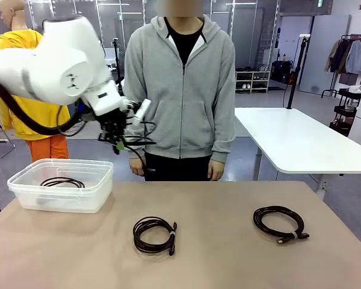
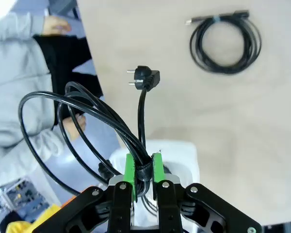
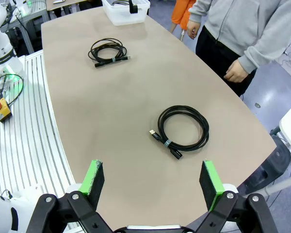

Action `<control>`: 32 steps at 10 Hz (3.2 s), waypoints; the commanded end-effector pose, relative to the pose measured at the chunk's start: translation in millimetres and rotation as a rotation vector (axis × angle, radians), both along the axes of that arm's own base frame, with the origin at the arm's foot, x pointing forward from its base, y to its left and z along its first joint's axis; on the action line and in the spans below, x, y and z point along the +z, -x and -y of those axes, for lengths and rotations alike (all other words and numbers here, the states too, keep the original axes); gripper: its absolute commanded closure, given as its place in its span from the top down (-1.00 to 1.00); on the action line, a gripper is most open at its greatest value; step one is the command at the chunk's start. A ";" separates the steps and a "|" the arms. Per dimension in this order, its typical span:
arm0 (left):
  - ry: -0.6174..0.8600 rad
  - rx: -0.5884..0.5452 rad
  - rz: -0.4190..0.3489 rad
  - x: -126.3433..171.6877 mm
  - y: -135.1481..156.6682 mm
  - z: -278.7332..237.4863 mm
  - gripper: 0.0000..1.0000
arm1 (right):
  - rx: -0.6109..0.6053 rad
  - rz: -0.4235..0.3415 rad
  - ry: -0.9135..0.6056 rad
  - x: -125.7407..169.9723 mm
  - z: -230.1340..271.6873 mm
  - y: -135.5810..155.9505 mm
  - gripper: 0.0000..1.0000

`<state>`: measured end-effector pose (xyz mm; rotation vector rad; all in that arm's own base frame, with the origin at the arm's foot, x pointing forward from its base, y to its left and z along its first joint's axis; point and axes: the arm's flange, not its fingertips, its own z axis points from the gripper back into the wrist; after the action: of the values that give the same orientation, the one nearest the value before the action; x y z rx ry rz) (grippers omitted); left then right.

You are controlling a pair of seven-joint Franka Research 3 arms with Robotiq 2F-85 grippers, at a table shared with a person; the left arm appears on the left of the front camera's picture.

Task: Organize and store the cables.
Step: Place the Power Cable into the Organizing box.

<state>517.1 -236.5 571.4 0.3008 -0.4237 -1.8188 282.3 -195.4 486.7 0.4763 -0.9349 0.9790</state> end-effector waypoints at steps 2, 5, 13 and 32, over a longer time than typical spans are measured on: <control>0.005 0.080 0.056 1.4 11.2 -55.8 -0.67 | -0.005 0.003 -0.006 1.4 -2.2 1.6 1.00; 0.002 0.179 0.032 4.0 0.5 -127.4 -0.67 | -0.005 0.003 -0.006 1.4 -2.2 1.6 1.00; 0.089 0.435 -0.022 -41.5 -37.1 -213.4 -0.67 | -0.005 0.003 -0.006 1.4 -2.2 1.6 1.00; 0.165 0.675 -0.152 -132.9 -61.9 -248.5 0.62 | -0.005 0.003 -0.006 1.4 -2.2 1.6 1.00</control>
<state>582.1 10.4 434.8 0.1352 -0.2937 -1.1516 282.1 -195.6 486.8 0.4755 -0.9345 0.9780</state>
